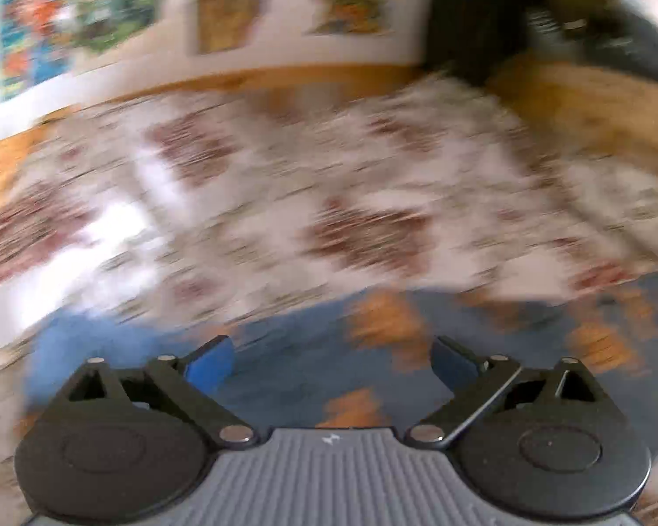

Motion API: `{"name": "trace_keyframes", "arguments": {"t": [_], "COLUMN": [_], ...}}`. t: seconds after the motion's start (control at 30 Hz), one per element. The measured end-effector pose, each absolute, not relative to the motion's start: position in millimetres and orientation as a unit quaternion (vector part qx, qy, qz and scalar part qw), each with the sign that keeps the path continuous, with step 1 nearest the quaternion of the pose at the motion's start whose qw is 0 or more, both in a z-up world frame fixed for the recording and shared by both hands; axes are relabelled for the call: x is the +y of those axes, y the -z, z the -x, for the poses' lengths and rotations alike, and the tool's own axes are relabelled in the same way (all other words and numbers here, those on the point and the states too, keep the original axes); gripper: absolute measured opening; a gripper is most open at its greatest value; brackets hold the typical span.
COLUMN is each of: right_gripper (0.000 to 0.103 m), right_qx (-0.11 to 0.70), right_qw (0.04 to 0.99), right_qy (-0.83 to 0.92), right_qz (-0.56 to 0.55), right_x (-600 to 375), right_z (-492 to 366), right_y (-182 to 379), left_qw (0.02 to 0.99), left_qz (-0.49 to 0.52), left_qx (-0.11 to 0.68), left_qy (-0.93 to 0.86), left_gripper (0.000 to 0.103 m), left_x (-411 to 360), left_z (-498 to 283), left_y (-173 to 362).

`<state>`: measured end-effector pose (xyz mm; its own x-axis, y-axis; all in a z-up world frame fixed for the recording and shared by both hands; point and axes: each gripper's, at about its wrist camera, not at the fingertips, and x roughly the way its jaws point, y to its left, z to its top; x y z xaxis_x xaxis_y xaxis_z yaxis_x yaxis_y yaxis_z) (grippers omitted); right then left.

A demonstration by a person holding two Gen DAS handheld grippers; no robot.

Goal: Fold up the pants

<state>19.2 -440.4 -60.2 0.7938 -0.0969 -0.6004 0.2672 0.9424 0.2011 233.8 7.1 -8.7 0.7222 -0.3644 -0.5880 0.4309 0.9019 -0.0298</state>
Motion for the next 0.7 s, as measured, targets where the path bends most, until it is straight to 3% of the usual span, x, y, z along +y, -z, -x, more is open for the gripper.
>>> {"name": "trace_keyframes", "arguments": {"t": [0.23, 0.47, 0.57, 0.7], "right_gripper": [0.096, 0.097, 0.094, 0.079], "right_qx": [0.329, 0.334, 0.327, 0.311], "right_qw": [0.908, 0.875, 0.866, 0.855], "right_qy": [0.050, 0.051, 0.062, 0.091], "right_qz": [-0.254, -0.346, -0.373, -0.406], "right_x": [-446.5, -465.7, -475.1, -482.2], "right_z": [-11.4, -23.6, -27.8, -24.6], "right_y": [68.0, 68.2, 69.6, 73.4], "left_qw": [0.827, 0.675, 0.620, 0.585], "left_qz": [-0.098, -0.147, -0.168, -0.177], "left_qx": [0.291, 0.388, 0.444, 0.470], "left_qy": [0.470, 0.610, 0.625, 0.637], "left_gripper": [0.100, 0.099, 0.090, 0.073], "left_x": [-158.5, -298.6, -332.6, -343.2], "left_z": [-251.1, -282.0, -292.9, -297.6], "left_y": [-28.3, -10.0, 12.2, 27.8]}}
